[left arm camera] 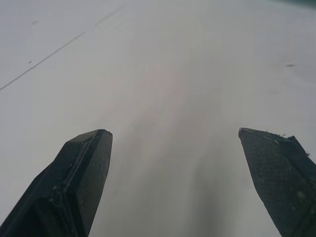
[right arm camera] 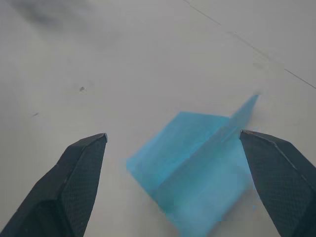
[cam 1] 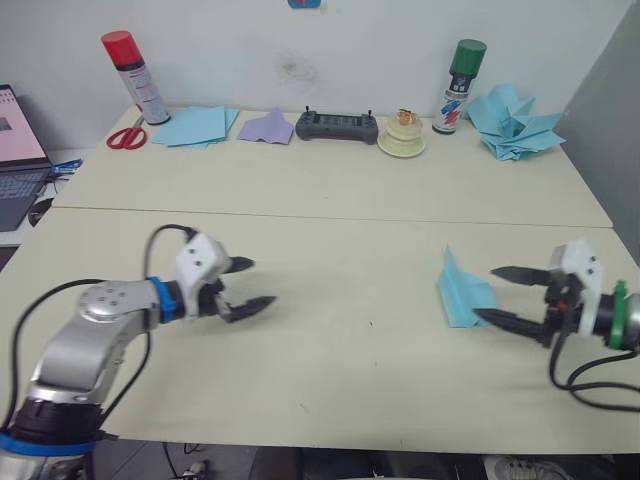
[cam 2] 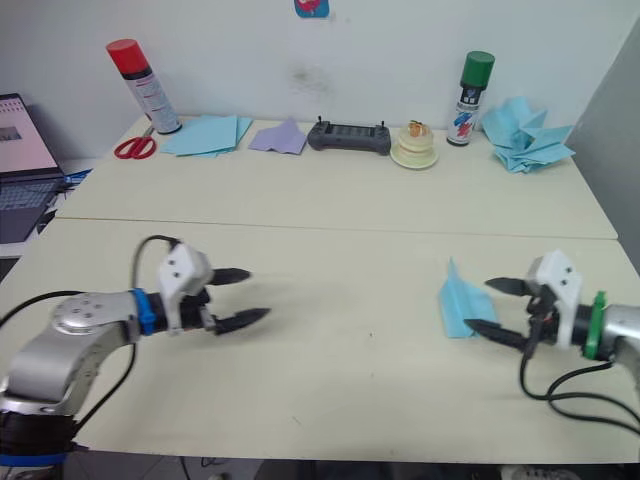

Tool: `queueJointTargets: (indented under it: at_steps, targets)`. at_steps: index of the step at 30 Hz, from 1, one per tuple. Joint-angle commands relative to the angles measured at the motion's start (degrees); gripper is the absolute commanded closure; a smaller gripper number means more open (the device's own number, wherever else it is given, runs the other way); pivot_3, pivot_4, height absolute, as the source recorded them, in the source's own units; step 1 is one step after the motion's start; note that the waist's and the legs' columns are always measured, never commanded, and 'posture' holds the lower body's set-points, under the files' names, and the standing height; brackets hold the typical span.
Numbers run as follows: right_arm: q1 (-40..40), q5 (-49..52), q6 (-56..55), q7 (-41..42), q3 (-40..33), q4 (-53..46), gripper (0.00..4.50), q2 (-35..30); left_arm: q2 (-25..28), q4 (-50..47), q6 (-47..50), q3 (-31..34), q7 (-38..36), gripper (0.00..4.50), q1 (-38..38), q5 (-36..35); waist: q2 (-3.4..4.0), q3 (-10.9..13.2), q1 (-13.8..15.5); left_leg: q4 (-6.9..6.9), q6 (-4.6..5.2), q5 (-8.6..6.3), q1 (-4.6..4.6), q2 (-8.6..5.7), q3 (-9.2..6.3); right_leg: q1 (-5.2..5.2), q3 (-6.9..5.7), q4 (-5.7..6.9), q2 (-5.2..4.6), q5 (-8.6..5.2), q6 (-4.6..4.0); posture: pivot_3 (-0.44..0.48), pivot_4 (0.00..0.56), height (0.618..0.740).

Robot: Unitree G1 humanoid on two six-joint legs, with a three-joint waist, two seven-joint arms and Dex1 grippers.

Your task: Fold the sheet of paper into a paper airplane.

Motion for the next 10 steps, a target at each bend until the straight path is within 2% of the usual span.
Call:
queueJointTargets:
  at_steps: [1, 5, 10]
  targets:
    - [-1.05, 0.62, -1.58, 3.40, -6.53, 4.66, 0.03, -4.64, 1.70, -3.34, 2.23, 10.05, 2.78, 0.00, 2.15, -1.21, -0.01, 0.00, 0.11, 0.00, 0.00, 0.00, -0.01, 0.01, -0.03, 0.02, 0.00, -0.02, 0.00, 0.00, 0.00, 0.000, 0.150, 0.740]
    - [1.31, -0.31, -4.17, 4.78, -7.35, 6.48, 0.03, -5.12, 2.00, -5.32, 4.30, 10.82, 2.76, 0.00, 3.68, -1.97, -0.02, -0.01, 0.81, -0.02, 0.00, 0.00, -0.01, 0.03, -0.13, 0.11, -0.03, -0.13, -0.01, -0.05, 0.08, 0.000, 0.150, 0.740]
    - [-0.74, -0.65, -6.12, 4.79, -4.94, 9.53, 0.03, -4.54, 2.06, -6.58, 4.38, 8.21, 3.73, 0.00, 2.89, -0.75, -0.01, 0.00, 1.02, 0.03, -0.01, 0.00, 0.00, -0.01, -0.03, 0.09, -0.01, -0.11, -0.06, -0.03, 0.11, 0.000, 0.150, 0.740]
